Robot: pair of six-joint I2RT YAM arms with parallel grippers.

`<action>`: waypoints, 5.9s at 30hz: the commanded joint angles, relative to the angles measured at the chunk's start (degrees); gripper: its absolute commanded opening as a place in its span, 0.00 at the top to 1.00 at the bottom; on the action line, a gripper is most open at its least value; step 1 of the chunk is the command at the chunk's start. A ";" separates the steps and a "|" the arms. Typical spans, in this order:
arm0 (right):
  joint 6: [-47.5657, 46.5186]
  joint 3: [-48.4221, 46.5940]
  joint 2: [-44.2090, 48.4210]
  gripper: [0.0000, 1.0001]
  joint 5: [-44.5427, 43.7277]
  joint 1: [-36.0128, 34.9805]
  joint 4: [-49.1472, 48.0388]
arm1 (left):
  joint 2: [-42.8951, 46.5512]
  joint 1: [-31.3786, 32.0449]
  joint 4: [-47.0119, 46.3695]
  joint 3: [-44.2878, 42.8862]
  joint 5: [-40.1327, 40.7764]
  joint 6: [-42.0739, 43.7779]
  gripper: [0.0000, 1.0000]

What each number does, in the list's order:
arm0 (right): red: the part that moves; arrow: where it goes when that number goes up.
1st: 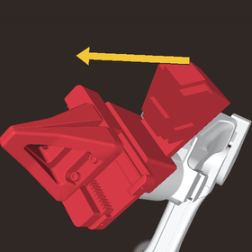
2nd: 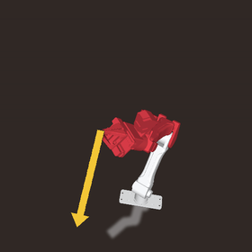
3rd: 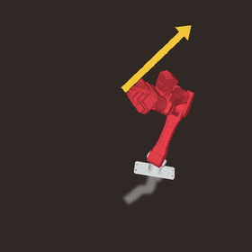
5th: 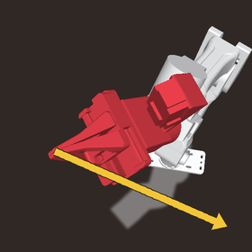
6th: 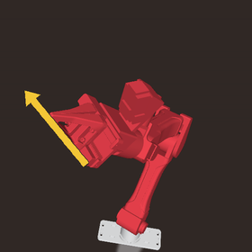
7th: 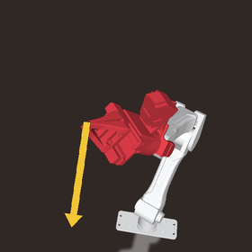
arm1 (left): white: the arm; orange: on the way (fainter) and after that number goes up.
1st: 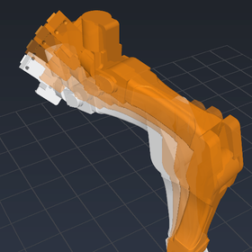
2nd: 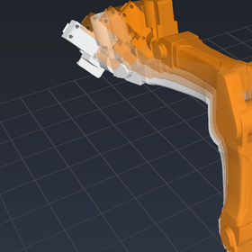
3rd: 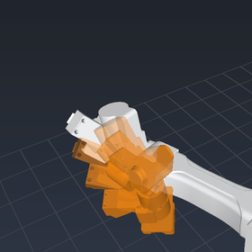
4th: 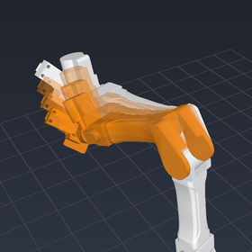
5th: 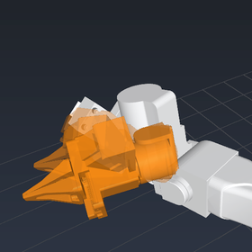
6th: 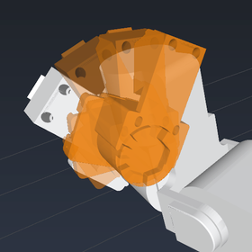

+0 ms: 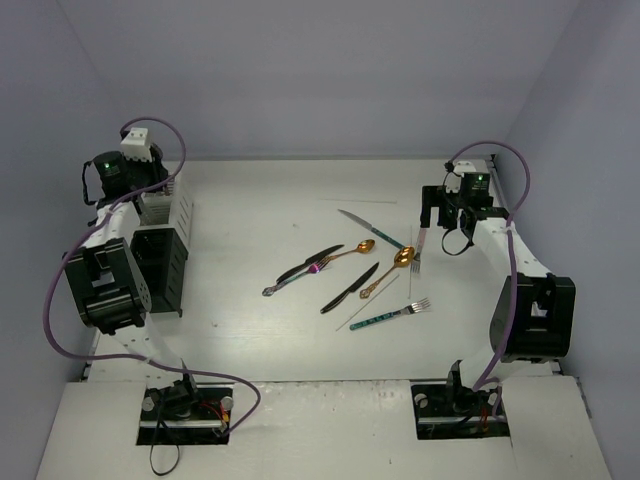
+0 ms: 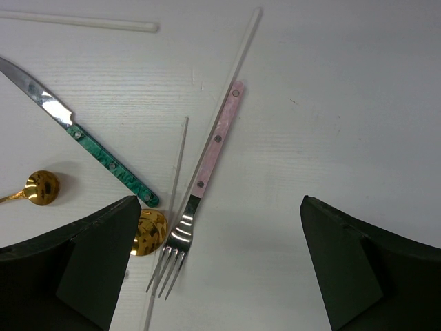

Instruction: Sort the eating utensils into containers

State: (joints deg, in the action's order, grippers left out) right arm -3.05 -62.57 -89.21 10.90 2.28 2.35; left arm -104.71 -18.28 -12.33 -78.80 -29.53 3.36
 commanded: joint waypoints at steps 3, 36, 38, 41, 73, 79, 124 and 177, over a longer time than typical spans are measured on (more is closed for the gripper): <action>-0.20 -1.55 1.38 0.00 -0.16 0.18 -2.61 | 7.78 -0.70 -6.13 -2.00 -1.00 -1.53 0.44; -3.45 -0.08 5.48 0.00 0.88 0.09 -0.50 | -0.31 52.47 68.28 -13.94 12.15 21.81 0.55; -3.58 -0.01 5.24 0.00 0.88 0.09 -0.44 | -4.10 53.70 69.59 -15.45 12.12 21.65 0.56; -3.63 0.13 4.95 0.00 0.88 0.09 -0.55 | -8.31 54.90 71.44 -18.83 11.91 21.07 0.57; -3.98 0.52 3.69 0.00 0.62 0.18 -0.68 | -26.51 55.35 73.96 -31.66 14.48 23.91 0.66; -4.51 0.70 4.31 0.00 0.09 0.26 -0.68 | -28.01 55.73 75.17 -31.59 16.70 24.32 0.86; -1.70 -0.80 1.49 0.00 1.85 -1.14 -1.82 | 22.98 -6.23 6.48 -0.60 -9.16 -7.23 1.00; -2.16 0.05 3.10 0.00 1.29 -0.56 -1.88 | 12.49 27.89 62.98 -26.13 9.63 22.09 0.48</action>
State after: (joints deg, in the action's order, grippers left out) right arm -5.56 -61.56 -88.55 12.43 1.45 3.20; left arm -83.87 -1.86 28.15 -100.54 -26.52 13.37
